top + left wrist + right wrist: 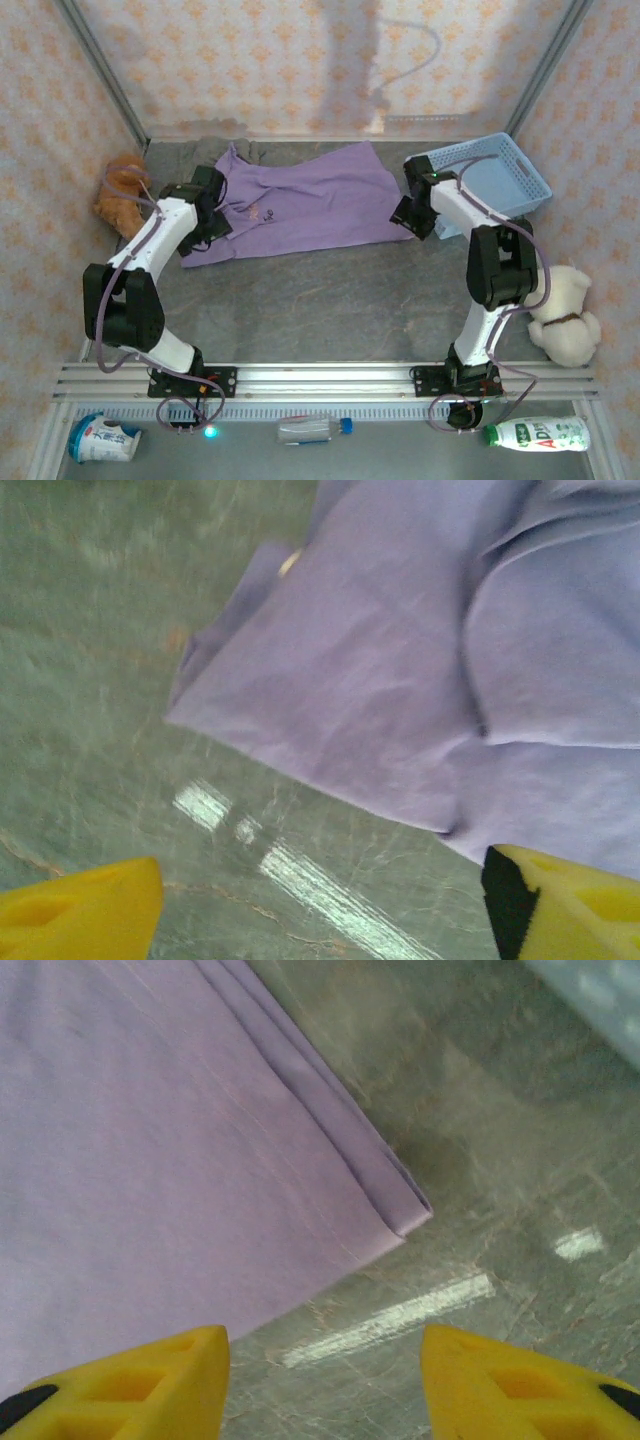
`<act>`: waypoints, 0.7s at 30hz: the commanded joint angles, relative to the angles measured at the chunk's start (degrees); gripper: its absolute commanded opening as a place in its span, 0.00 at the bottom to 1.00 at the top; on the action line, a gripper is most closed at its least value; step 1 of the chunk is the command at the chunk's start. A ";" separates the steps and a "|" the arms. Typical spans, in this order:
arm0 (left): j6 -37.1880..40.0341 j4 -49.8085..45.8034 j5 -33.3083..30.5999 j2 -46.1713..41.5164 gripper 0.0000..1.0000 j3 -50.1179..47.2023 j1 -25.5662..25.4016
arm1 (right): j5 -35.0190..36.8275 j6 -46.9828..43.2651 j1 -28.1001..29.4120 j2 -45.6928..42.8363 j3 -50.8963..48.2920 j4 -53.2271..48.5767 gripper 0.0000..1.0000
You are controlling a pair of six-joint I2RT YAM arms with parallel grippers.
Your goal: Fold and stack the mixed laundry pile
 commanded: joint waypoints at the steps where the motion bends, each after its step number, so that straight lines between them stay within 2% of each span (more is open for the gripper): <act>1: -9.73 4.65 1.21 -2.03 0.81 -4.38 0.69 | -1.04 4.62 -0.17 0.54 -1.09 3.46 0.54; 4: -13.96 5.83 -1.43 -2.88 0.80 -7.62 0.69 | -1.21 7.64 -0.08 1.99 -2.14 6.28 0.58; 10: -17.00 8.70 -5.31 -0.76 0.73 -10.86 1.90 | 1.47 10.04 -0.08 6.13 -0.77 8.24 0.54; 13: -16.52 10.90 -6.82 1.86 0.70 -11.16 2.83 | 3.07 9.95 -0.08 7.57 0.13 8.47 0.44; 15: -15.75 11.41 -7.00 4.57 0.68 -10.54 4.03 | 4.53 9.29 -0.08 8.68 1.11 7.61 0.30; 17: -14.98 11.29 -7.52 7.00 0.65 -9.77 4.83 | 5.93 8.58 -0.09 9.43 2.02 6.39 0.20; 19: -14.06 11.04 -7.07 9.19 0.61 -8.81 5.73 | 6.42 7.67 -0.14 9.81 2.63 5.67 0.17; 21: -13.03 10.60 -7.20 10.63 0.51 -7.95 5.97 | 6.70 7.12 -0.09 9.55 2.75 5.55 0.16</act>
